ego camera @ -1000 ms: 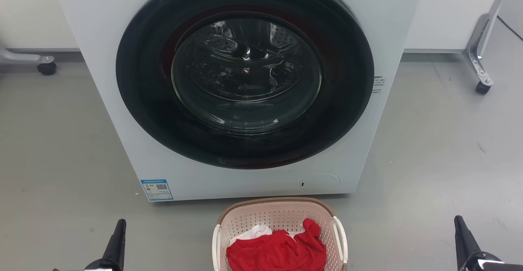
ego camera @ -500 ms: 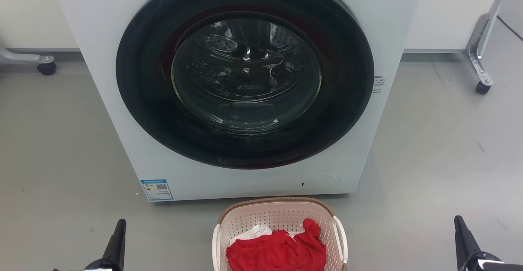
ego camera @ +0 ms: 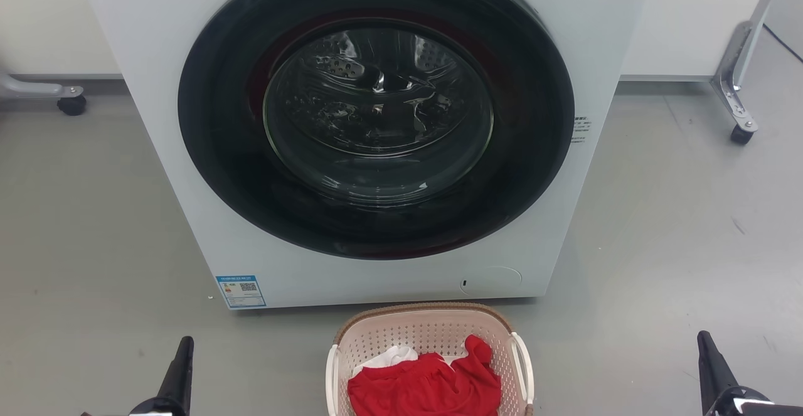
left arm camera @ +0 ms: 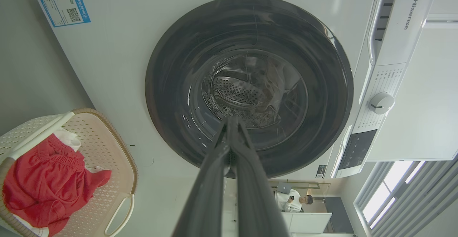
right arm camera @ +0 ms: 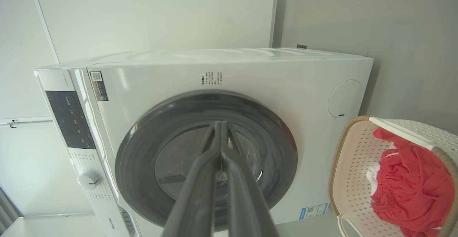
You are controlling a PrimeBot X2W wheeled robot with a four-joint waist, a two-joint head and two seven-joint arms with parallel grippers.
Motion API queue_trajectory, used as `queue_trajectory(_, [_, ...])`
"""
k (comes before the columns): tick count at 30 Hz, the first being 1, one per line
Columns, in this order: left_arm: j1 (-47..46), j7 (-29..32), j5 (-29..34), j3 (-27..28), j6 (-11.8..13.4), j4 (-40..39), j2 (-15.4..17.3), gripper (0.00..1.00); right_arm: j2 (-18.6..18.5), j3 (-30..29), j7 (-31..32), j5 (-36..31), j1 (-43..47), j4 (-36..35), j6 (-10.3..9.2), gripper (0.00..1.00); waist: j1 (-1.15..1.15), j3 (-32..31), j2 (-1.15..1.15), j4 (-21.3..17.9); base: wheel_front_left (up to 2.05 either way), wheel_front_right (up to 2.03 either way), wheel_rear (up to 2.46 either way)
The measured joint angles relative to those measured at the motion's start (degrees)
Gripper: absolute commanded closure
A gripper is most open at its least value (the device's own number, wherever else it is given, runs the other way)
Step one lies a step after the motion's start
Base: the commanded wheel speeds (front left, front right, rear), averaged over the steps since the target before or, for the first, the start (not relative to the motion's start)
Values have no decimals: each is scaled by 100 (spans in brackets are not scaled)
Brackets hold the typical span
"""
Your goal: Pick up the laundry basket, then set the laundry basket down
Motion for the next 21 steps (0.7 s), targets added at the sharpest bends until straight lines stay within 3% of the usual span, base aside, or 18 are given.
queue_trajectory(21, [0,0,0,-1,0,-1,0,100,0,0,0,0,0,0,0,100,0,0,0,0,0,0,0])
